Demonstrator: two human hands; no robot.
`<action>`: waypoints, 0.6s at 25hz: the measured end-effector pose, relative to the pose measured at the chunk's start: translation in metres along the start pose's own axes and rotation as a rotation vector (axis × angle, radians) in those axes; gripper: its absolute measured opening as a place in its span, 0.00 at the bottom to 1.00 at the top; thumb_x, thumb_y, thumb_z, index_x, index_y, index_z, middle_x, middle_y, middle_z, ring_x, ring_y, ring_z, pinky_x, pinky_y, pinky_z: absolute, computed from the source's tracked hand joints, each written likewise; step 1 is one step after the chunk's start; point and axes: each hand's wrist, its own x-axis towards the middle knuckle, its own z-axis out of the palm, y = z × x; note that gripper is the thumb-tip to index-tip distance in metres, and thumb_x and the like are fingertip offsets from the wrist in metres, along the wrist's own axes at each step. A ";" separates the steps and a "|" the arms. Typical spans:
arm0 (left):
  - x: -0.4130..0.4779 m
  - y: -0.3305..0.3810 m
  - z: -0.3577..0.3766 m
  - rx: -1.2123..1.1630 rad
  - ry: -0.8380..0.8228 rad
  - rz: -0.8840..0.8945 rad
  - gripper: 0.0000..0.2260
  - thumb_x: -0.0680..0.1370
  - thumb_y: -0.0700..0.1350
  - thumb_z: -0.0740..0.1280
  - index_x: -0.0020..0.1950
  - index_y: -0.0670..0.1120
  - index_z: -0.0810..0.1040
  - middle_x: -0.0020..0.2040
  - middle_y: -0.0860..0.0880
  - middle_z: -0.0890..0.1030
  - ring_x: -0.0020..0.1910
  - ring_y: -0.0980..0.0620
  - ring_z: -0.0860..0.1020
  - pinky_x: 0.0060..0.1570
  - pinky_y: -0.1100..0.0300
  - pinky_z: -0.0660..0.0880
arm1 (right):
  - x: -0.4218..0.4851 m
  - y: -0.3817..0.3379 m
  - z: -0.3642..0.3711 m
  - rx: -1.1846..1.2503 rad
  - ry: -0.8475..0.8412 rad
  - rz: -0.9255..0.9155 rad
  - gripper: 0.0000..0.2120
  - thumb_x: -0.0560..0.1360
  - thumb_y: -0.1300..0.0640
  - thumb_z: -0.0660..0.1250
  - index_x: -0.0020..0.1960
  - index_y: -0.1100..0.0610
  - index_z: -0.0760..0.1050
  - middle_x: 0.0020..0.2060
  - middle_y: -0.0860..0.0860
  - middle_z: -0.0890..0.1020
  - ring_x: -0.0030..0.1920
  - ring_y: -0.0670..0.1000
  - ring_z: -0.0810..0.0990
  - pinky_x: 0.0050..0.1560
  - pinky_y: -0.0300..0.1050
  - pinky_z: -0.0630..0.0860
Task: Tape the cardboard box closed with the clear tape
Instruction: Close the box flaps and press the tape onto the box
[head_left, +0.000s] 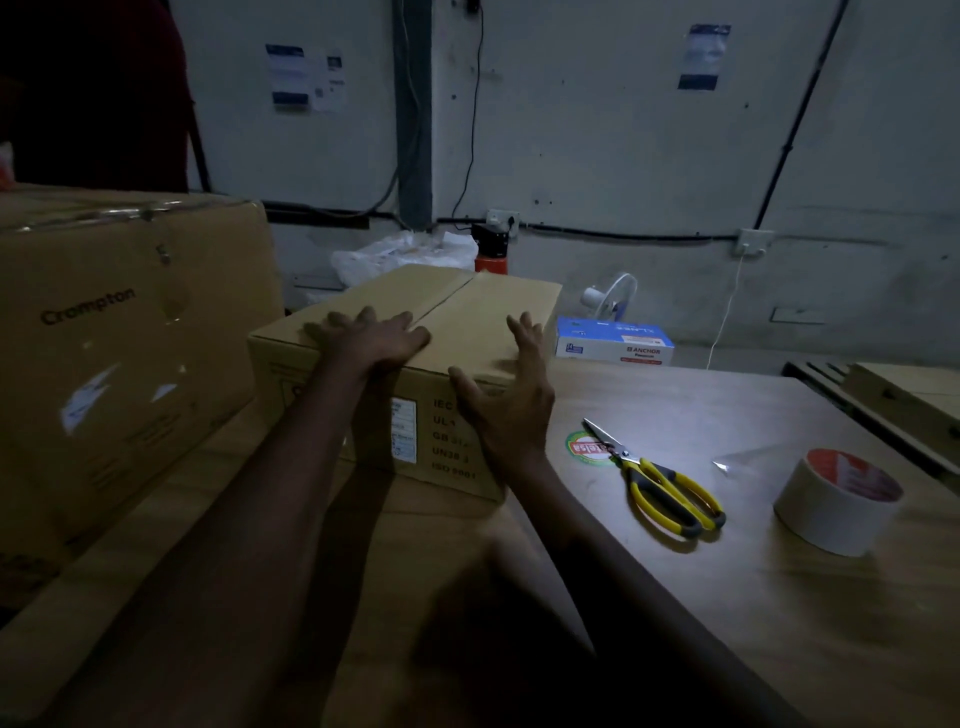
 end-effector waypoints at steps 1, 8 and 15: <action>0.000 0.000 0.000 0.007 -0.003 -0.009 0.29 0.78 0.68 0.48 0.77 0.62 0.53 0.80 0.44 0.50 0.75 0.29 0.45 0.68 0.29 0.39 | -0.005 0.006 -0.002 0.012 -0.020 0.055 0.45 0.64 0.40 0.74 0.74 0.54 0.60 0.73 0.55 0.66 0.71 0.56 0.67 0.66 0.54 0.71; -0.006 0.003 -0.001 0.070 0.066 -0.059 0.28 0.77 0.67 0.48 0.76 0.60 0.57 0.78 0.42 0.56 0.74 0.30 0.52 0.69 0.33 0.45 | -0.015 0.048 -0.018 0.331 -0.440 0.430 0.54 0.59 0.49 0.79 0.76 0.39 0.50 0.67 0.50 0.73 0.63 0.52 0.77 0.58 0.60 0.78; 0.014 -0.023 -0.023 -0.034 0.081 -0.280 0.35 0.74 0.67 0.50 0.75 0.50 0.63 0.76 0.35 0.57 0.74 0.31 0.52 0.70 0.36 0.49 | 0.014 0.042 -0.043 0.471 -0.215 0.996 0.20 0.80 0.44 0.56 0.67 0.54 0.65 0.62 0.63 0.71 0.53 0.60 0.76 0.48 0.54 0.79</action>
